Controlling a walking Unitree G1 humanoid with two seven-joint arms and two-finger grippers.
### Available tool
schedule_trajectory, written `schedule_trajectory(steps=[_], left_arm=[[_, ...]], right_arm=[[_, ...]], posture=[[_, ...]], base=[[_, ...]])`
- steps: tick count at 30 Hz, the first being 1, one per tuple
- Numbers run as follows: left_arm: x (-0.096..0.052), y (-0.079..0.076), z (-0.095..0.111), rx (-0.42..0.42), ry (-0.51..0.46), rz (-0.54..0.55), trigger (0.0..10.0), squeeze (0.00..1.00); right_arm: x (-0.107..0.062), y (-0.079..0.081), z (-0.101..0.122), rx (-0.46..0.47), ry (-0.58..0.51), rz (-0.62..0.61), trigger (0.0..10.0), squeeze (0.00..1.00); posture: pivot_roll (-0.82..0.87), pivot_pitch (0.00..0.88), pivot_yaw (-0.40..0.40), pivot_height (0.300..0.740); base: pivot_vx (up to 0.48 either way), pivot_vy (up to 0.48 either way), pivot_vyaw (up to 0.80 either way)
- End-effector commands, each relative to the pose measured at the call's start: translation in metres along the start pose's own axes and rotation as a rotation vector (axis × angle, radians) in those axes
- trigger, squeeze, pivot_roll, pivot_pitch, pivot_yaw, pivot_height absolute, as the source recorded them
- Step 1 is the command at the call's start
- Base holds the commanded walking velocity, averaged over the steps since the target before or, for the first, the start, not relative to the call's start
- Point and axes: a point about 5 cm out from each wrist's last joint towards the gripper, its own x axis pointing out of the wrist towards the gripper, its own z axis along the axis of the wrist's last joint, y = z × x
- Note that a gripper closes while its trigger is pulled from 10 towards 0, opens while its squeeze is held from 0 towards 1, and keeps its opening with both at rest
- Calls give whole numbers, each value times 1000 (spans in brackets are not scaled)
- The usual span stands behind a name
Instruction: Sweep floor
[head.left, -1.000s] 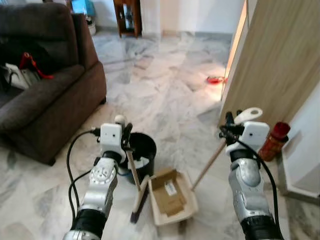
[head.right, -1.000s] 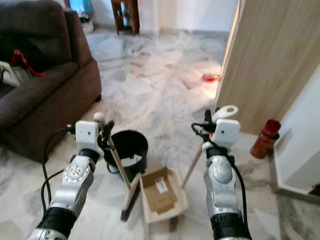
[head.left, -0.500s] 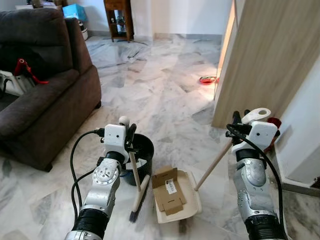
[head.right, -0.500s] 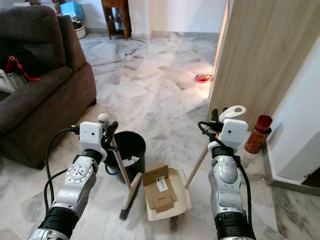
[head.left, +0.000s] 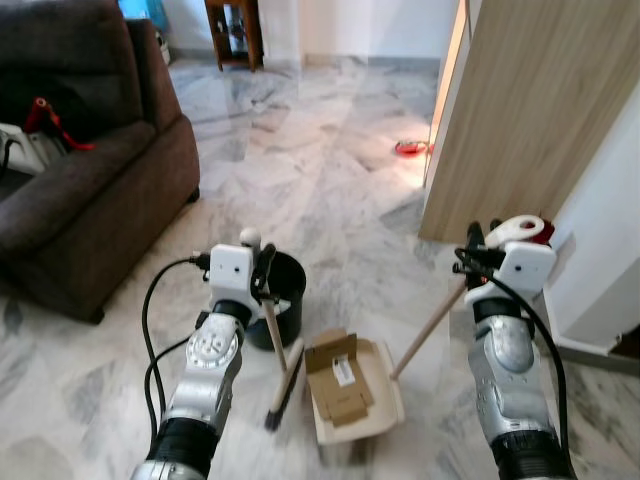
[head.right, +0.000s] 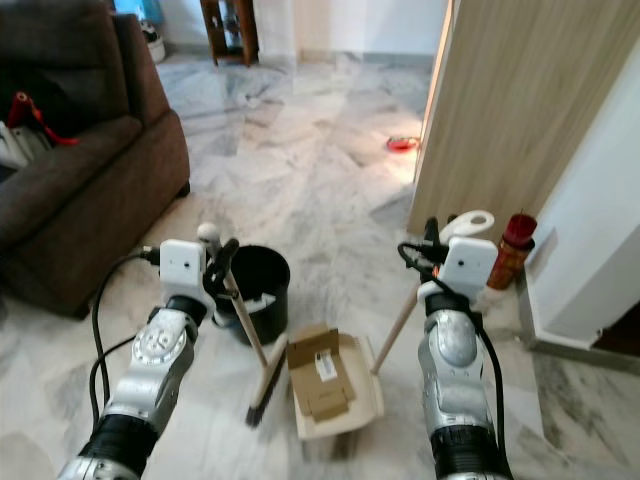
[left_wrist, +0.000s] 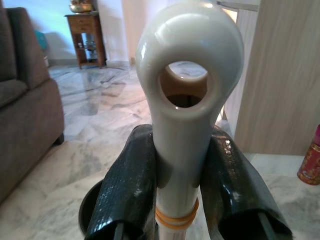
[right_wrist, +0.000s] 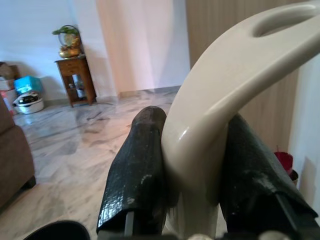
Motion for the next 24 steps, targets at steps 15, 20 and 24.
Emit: schedule_trajectory(steps=[15, 20, 24], left_arm=[[2, 2, 9, 13, -50, 11, 10000, 0], [2, 2, 8, 7, -46, 15, 10000, 0], [3, 3, 9, 4, -45, 16, 10000, 0]], right_arm=[[6, 4, 11, 16, -47, 14, 10000, 0], [7, 4, 11, 22, -48, 11, 10000, 0], [8, 3, 11, 27, -50, 1, 10000, 0]], posture=[[-68, 0, 47, 740], [-66, 0, 47, 740], [-61, 0, 45, 740]], base=[[-111, 0, 0], [0, 0, 0], [0, 60, 0]])
